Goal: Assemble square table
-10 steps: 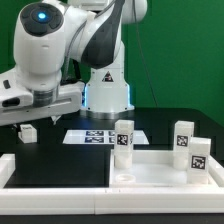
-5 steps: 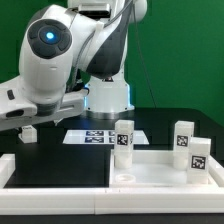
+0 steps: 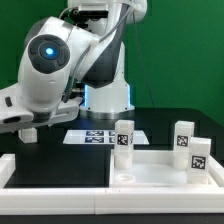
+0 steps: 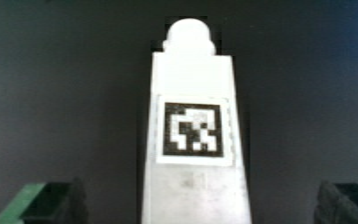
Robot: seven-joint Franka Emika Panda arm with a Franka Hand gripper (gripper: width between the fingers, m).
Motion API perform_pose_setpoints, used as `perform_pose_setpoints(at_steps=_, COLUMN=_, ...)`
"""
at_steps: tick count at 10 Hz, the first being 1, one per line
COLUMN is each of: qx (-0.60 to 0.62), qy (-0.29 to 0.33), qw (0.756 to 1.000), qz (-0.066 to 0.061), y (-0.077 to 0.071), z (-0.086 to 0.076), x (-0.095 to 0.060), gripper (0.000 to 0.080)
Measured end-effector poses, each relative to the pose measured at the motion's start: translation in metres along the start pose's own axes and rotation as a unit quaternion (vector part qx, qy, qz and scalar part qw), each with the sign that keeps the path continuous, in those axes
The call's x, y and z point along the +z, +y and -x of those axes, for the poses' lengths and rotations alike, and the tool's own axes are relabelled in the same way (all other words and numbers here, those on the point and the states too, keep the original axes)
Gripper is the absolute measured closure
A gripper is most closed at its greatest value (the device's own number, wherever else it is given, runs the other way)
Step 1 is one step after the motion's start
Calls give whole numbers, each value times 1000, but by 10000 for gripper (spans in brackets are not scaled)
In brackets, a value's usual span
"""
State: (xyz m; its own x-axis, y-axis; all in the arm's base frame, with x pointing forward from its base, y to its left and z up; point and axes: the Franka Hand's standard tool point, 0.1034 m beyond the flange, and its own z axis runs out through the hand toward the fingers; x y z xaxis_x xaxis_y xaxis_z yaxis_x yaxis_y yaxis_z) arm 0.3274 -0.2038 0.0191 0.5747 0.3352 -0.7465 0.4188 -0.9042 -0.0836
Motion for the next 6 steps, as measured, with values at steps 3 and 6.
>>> perform_pose_setpoints(at_steps=3, qx=1, qy=2, qw=1000, qz=5, y=0, z=0, x=13, gripper=150)
perform_pose_setpoints(at_steps=6, qx=1, qy=2, qw=1000, qz=5, y=-4, z=0, x=19, gripper=252)
